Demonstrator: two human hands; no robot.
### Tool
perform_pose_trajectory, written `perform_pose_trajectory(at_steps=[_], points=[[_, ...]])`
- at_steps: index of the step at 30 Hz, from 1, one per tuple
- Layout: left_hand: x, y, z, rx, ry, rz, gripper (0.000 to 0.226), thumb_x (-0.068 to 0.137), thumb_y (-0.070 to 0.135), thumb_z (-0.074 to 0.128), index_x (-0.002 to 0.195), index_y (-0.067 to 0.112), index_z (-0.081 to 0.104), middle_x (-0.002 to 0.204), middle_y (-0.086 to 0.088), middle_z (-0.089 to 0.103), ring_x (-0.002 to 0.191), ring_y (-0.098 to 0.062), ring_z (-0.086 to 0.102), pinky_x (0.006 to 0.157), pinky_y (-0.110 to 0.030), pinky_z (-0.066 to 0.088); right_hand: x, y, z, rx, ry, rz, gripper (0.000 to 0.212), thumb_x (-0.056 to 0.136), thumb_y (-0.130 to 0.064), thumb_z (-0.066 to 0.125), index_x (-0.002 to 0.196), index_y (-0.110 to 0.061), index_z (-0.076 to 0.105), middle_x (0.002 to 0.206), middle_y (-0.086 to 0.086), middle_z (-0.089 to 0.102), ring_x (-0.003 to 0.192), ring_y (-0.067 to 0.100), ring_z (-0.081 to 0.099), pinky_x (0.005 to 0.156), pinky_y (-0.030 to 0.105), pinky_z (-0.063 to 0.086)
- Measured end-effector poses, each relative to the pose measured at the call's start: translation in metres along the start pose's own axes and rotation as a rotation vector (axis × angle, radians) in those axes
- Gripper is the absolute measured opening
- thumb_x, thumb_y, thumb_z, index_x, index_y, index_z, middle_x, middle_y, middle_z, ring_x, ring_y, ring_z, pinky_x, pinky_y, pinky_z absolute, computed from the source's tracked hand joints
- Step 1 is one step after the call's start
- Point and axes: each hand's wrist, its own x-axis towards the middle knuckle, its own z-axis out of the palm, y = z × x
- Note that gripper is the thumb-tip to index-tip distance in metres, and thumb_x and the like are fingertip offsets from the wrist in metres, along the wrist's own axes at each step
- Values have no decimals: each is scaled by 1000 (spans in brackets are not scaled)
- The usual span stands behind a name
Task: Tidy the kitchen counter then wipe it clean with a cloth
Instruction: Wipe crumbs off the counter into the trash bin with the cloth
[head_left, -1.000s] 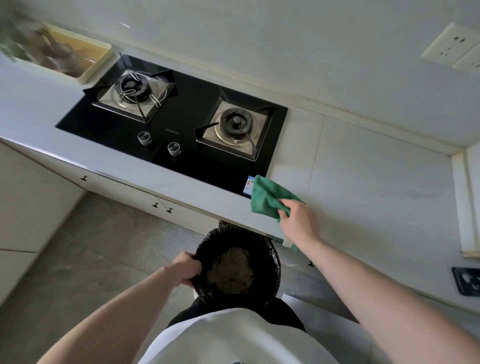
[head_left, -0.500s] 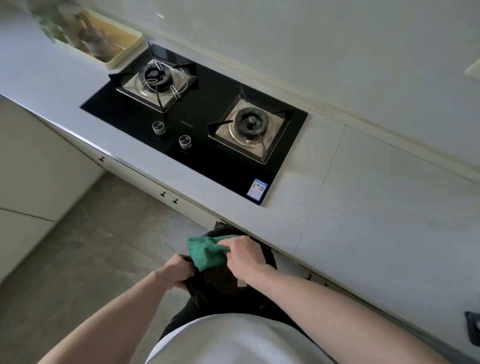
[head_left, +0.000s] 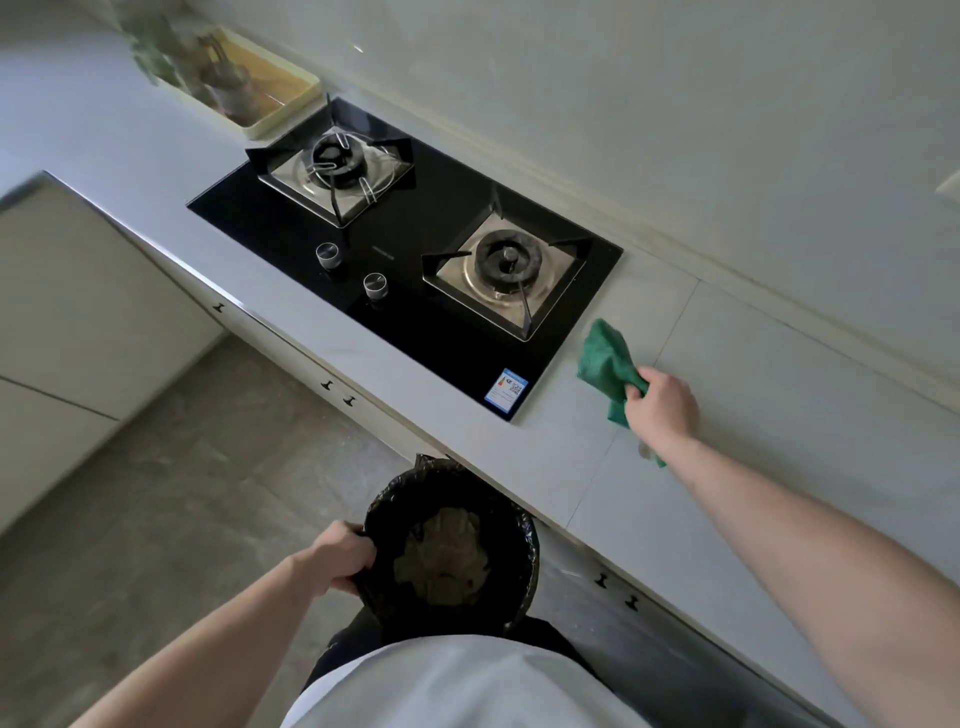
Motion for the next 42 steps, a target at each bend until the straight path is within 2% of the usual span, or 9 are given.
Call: perform_pose_trajectory(at_steps=[4, 6, 13, 17, 20, 23, 30, 37, 42], points=[[1, -4, 6, -37, -9, -11, 35, 73, -10, 46, 92, 0, 74, 74, -17, 75, 66, -36, 76, 60, -49, 64, -7, 26, 32, -92, -94, -8, 35, 92, -17, 63, 127, -21, 67, 130, 6, 66, 116, 34, 59, 96, 36, 47], [-1, -6, 8, -50, -11, -17, 35, 74, -11, 46, 93, -1, 73, 73, -17, 75, 66, -36, 76, 60, -48, 64, -26, 28, 48, -133, -105, -37, 35, 94, -22, 62, 128, -24, 65, 134, 0, 60, 113, 33, 54, 95, 39, 46], [-6, -9, 15, -88, -4, -6, 32, 74, -13, 47, 88, 0, 73, 71, -17, 75, 68, -37, 76, 62, -51, 63, -130, -1, 71, -143, -209, -199, 28, 91, -28, 62, 118, -33, 62, 120, -9, 58, 101, 26, 49, 86, 37, 47], [-5, -12, 14, -76, -5, -5, 31, 75, -11, 49, 91, 0, 74, 79, -19, 76, 70, -37, 76, 67, -54, 63, -186, -44, 81, 110, -444, -288, 25, 90, -19, 60, 113, -30, 66, 115, -10, 64, 104, 23, 56, 90, 29, 47], [-10, -12, 15, -76, 8, 1, 32, 75, -9, 48, 89, 2, 75, 80, -20, 75, 70, -37, 76, 65, -51, 64, -206, -66, 84, 264, -588, -290, 14, 88, -18, 59, 98, -27, 63, 97, -11, 69, 91, 16, 63, 83, 38, 53], [-14, -16, 13, -77, 1, -12, 32, 75, -8, 47, 87, 2, 75, 75, -18, 74, 66, -36, 75, 59, -46, 64, -193, -84, 71, 318, -551, -325, 12, 90, -20, 61, 97, -29, 63, 92, -14, 68, 86, 11, 63, 75, 33, 52], [-8, -61, -36, -207, 14, -49, 35, 67, -7, 47, 91, -8, 73, 81, -27, 75, 68, -42, 75, 65, -56, 62, -135, -125, 35, 391, -381, -230, 13, 94, -23, 61, 82, -28, 59, 72, -8, 64, 66, 11, 61, 54, 23, 41], [-8, -91, -120, -361, 117, -26, 28, 69, -10, 50, 87, -10, 72, 73, -22, 73, 68, -38, 75, 65, -53, 63, -127, -196, 35, 420, -275, -228, 13, 94, -22, 63, 81, -24, 60, 76, -9, 67, 74, 9, 63, 62, 27, 44], [-14, -97, -180, -465, 208, 25, 23, 69, -10, 51, 78, -2, 71, 59, -12, 67, 54, -28, 69, 54, -38, 61, -138, -252, 45, 467, -248, -260, 18, 94, -17, 65, 78, -22, 60, 75, -6, 67, 74, 8, 63, 62, 24, 41]])
